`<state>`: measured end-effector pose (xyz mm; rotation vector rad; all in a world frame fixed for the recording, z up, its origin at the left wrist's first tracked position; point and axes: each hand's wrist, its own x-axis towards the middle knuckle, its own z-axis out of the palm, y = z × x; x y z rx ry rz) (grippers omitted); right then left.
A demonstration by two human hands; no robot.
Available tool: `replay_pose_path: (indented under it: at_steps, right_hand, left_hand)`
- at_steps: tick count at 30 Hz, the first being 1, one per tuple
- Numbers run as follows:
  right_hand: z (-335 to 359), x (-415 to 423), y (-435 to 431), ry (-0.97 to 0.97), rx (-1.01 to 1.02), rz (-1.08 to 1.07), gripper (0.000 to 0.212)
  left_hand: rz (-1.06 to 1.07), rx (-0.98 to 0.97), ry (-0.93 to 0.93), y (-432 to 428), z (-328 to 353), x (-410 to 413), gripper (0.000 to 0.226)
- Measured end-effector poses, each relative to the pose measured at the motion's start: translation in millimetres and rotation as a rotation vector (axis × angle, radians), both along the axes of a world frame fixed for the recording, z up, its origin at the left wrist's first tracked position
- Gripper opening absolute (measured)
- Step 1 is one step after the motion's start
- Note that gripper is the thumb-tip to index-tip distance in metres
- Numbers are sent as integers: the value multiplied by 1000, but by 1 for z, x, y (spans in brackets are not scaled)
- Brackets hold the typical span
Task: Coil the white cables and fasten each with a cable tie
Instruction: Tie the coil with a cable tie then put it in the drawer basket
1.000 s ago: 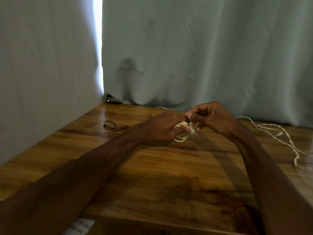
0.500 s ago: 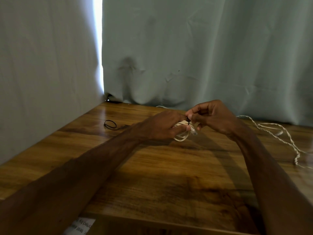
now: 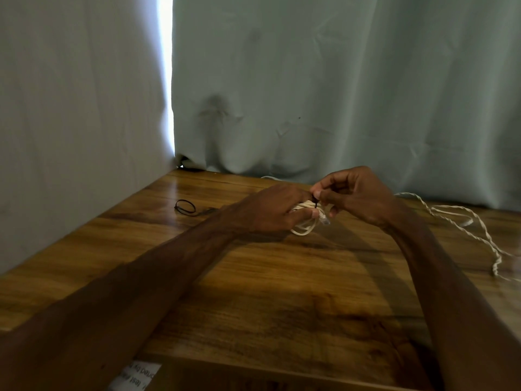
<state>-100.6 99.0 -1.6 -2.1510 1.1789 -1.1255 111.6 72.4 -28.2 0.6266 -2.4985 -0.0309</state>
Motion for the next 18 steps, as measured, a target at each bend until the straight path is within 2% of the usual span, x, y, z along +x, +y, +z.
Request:
replay_pose_path:
  at_steps: [18]
  right_hand:
    - [4,-1,5,-35,33,8,11]
  left_hand:
    - [-21,28,3,-2,-1,-1,24]
